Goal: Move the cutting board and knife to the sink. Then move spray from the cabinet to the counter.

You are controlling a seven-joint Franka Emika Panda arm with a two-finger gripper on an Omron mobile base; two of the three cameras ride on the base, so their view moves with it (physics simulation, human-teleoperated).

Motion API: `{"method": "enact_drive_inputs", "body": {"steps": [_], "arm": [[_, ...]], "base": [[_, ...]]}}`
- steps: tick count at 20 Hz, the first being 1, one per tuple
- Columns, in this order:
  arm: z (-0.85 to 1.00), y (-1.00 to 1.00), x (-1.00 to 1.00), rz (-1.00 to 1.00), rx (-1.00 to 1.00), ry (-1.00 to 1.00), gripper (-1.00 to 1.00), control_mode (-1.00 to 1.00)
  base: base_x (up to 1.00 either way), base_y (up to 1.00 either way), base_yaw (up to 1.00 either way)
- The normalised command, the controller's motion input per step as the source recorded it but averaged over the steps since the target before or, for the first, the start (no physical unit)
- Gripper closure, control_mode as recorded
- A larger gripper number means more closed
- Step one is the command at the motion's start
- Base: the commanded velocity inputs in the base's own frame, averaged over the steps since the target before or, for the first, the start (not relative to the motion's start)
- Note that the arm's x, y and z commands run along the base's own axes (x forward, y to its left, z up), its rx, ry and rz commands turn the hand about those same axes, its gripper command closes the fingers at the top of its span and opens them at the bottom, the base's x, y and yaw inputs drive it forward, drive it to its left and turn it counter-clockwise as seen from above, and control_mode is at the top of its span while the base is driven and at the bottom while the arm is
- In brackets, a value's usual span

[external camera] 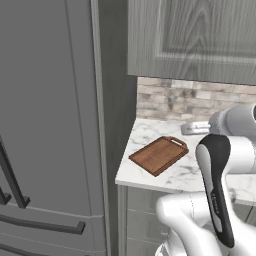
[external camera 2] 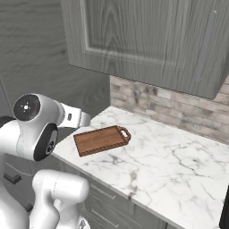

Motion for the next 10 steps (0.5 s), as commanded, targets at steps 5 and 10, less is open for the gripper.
{"method": "enact_drive_inputs", "body": {"steps": [5, 10], "arm": [[-0.17, 0.18, 0.09, 0.01, -0.05, 0.00, -1.00, -1.00], [-0.21, 0.08, 0.31, 0.00, 0.00, 0.06, -1.00, -1.00]], "base": [[0.00, 0.00, 0.00], [0.00, 0.00, 0.00]]}}
